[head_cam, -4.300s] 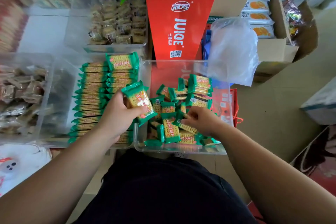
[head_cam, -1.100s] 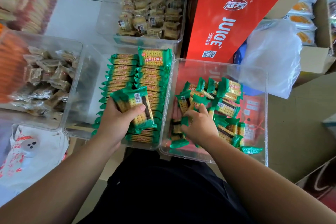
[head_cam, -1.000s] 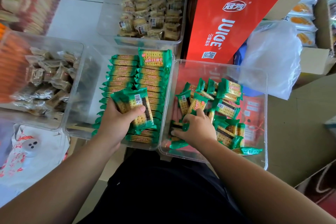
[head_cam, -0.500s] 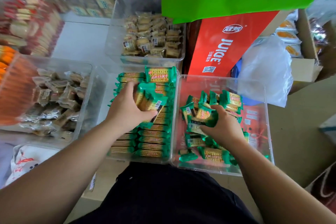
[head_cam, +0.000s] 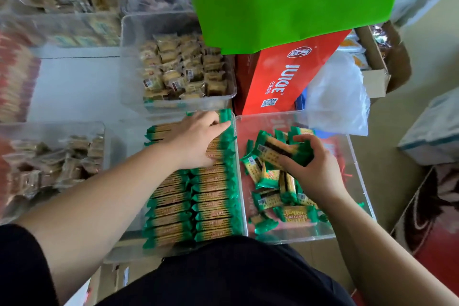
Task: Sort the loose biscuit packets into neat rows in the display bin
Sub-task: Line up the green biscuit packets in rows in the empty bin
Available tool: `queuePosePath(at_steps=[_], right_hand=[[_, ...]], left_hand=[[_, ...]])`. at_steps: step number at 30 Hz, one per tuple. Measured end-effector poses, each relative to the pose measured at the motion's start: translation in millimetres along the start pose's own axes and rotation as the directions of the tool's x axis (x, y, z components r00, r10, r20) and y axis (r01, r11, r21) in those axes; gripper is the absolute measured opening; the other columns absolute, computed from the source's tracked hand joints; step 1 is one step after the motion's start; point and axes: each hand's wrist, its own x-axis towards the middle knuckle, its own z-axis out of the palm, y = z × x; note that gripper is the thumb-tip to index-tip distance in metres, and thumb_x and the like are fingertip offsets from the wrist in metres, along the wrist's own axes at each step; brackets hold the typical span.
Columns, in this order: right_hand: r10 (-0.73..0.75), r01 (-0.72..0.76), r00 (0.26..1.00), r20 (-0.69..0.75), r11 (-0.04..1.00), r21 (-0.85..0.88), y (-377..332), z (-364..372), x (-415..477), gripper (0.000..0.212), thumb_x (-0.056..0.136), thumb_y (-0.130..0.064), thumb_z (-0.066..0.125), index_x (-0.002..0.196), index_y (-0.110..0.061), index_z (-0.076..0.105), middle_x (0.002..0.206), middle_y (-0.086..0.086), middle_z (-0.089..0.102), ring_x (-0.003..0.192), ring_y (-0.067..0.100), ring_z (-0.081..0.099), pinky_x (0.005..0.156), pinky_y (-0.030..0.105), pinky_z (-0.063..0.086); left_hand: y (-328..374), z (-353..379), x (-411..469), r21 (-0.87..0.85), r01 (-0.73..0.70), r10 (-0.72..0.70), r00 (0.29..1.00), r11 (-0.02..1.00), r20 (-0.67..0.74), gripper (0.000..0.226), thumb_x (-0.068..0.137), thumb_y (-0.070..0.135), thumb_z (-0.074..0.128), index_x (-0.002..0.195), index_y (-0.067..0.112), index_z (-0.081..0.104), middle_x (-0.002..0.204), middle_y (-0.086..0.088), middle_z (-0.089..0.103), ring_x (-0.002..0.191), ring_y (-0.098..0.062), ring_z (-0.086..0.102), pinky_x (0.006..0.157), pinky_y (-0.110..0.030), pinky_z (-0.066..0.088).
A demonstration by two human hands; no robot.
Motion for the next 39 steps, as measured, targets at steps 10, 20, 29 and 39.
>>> queuePosePath(at_steps=[10, 20, 29, 39], right_hand=[[-0.040, 0.037, 0.999, 0.029, 0.995, 0.093, -21, 9, 5, 0.044, 0.075, -0.018, 0.085, 0.108, -0.030, 0.059, 0.092, -0.010, 0.070, 0.077, 0.004, 0.064, 0.063, 0.015, 0.050], [-0.083, 0.082, 0.984, 0.156, 0.997, 0.014, -26, 12, 2, 0.045, 0.072, -0.015, 0.086, 0.100, -0.035, 0.057, 0.089, -0.003, 0.066, 0.075, 0.015, 0.061, 0.065, 0.033, 0.052], [-0.194, 0.206, 0.929, 0.316, 0.979, -0.004, -43, 17, -5, 0.043, 0.070, -0.013, 0.090, 0.100, -0.026, 0.064, 0.094, -0.013, 0.067, 0.080, -0.004, 0.062, 0.067, 0.011, 0.048], [-0.446, 0.548, 0.823, 0.353, 0.788, -0.282, -57, 67, -1, 0.046, 0.070, -0.034, 0.089, 0.111, -0.028, 0.068, 0.084, -0.027, 0.045, 0.091, 0.014, 0.047, 0.073, 0.032, 0.039]], left_hand=[[-16, 39, -26, 0.047, -0.023, 0.038, 0.935, 0.999, -0.353, 0.076, 0.091, 0.066, 0.056, 0.144, 0.014, 0.045, 0.146, -0.013, 0.053, 0.135, -0.036, 0.048, 0.113, -0.055, 0.039], [-26, 41, -22, 0.063, 0.006, 0.007, 0.980, 0.998, -0.201, 0.085, 0.089, 0.057, 0.067, 0.160, 0.032, 0.027, 0.171, -0.008, 0.011, 0.158, -0.031, 0.007, 0.126, -0.055, 0.002], [-40, 48, -19, -0.102, 0.081, -0.112, 0.928, 0.992, -0.356, 0.102, 0.074, 0.084, 0.059, 0.151, 0.020, 0.042, 0.160, -0.012, 0.036, 0.147, -0.035, 0.030, 0.121, -0.056, 0.023], [-33, 58, -48, -0.478, 0.190, -0.369, 0.874, 0.858, -0.316, 0.078, 0.078, 0.046, 0.085, 0.147, 0.027, 0.053, 0.122, -0.003, 0.072, 0.102, -0.025, 0.069, 0.084, -0.039, 0.059]])
